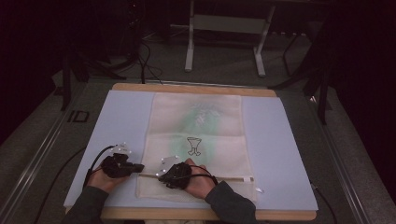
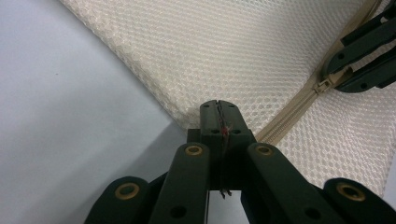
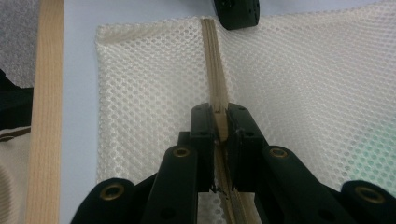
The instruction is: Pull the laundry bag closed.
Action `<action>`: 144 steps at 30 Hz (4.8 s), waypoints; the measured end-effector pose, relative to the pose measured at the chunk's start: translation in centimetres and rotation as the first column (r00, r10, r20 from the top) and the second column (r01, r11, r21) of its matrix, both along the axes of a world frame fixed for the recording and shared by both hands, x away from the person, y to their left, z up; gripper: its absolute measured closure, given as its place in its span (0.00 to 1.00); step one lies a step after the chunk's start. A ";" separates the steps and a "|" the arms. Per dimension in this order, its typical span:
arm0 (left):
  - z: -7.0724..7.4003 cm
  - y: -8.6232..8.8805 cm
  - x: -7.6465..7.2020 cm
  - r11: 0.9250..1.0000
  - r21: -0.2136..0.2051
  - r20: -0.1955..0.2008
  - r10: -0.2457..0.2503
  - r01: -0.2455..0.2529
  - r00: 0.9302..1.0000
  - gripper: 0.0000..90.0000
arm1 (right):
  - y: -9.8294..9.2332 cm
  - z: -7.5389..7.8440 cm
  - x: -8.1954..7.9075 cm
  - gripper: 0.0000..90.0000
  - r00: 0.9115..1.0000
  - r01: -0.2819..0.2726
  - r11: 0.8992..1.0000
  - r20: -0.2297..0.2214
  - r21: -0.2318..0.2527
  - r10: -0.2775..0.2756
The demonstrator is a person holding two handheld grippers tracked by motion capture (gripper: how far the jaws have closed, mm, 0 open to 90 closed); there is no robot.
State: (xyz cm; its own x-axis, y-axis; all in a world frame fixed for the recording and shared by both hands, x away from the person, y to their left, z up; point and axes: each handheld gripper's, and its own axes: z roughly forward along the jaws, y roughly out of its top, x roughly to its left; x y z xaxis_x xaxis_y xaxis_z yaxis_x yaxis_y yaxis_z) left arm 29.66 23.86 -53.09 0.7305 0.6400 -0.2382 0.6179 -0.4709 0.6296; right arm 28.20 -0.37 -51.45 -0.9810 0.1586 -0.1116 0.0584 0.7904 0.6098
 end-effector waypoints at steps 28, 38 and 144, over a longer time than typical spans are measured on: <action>0.0 0.0 0.0 1.000 0.002 0.001 0.000 0.000 1.000 1.00 | -1.8 0.3 -0.2 0.91 1.000 0.019 1.000 -0.004 -0.012 -0.019; 0.0 0.0 0.0 1.000 0.004 0.001 -0.001 0.001 1.000 1.00 | -2.6 0.3 -0.2 0.91 1.000 0.027 1.000 -0.012 -0.014 -0.027; 0.0 0.0 0.0 1.000 0.001 -0.002 0.001 -0.001 1.000 1.00 | -9.7 0.9 -0.4 0.91 0.994 0.108 0.994 -0.014 -0.035 -0.108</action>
State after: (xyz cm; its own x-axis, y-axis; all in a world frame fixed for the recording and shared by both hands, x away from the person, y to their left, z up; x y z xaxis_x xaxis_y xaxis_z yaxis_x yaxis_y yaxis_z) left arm 29.66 23.88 -53.09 0.7293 0.6410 -0.2392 0.6197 -0.4708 0.6279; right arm 27.78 -10.11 -50.60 -0.9600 0.2601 -0.1034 0.1539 0.7991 0.5811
